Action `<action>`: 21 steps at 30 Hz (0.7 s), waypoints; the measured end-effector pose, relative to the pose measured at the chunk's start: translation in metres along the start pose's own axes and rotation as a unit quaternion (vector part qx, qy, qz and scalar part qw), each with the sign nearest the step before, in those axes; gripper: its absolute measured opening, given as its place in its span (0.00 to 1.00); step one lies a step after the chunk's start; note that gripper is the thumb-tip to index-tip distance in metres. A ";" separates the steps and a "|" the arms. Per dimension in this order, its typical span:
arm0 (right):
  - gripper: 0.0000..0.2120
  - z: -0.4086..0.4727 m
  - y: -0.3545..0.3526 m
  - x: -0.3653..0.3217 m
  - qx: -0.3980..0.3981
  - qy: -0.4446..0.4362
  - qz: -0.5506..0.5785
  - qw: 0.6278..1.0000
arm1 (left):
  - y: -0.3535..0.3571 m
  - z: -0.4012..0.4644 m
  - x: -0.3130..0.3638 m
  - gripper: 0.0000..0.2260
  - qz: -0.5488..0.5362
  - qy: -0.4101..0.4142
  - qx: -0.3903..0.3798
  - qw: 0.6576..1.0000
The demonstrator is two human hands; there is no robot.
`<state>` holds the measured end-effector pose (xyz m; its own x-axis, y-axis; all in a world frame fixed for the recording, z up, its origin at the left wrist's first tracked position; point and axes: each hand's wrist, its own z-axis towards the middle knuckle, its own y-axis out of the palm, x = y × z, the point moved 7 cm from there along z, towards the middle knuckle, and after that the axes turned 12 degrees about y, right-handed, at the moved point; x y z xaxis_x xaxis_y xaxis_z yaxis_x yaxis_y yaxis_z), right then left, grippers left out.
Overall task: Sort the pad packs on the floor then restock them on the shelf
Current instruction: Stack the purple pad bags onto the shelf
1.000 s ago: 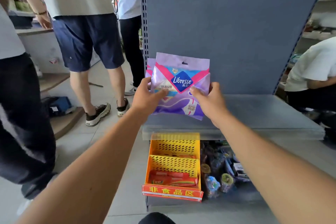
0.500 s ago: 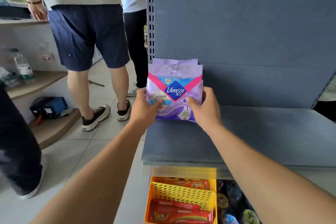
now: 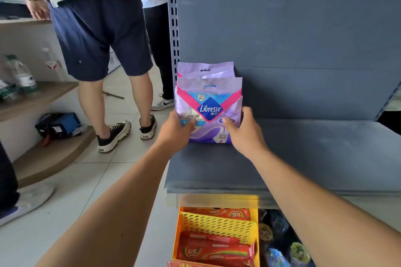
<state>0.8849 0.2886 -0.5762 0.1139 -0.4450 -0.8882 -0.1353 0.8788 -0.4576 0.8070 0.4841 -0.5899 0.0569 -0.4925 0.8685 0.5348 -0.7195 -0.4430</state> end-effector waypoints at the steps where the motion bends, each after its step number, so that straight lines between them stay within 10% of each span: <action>1: 0.14 0.000 0.001 0.001 -0.003 0.006 -0.007 1.000 | 0.000 0.001 0.000 0.15 0.001 -0.005 -0.005 1.000; 12: 0.20 -0.010 -0.013 -0.001 0.002 0.002 -0.072 0.997 | -0.014 -0.024 0.018 0.26 0.097 0.048 0.012 0.994; 21: 0.22 -0.088 -0.083 -0.034 0.095 -0.156 -0.393 0.901 | -0.019 -0.088 0.127 0.22 0.351 0.288 0.028 0.891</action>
<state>0.8057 0.2156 -0.5110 0.3753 -0.8991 -0.2251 0.2755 0.3402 -0.8991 0.7303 0.3917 -0.4905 -0.0409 -0.9923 0.1168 0.5801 -0.1188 -0.8058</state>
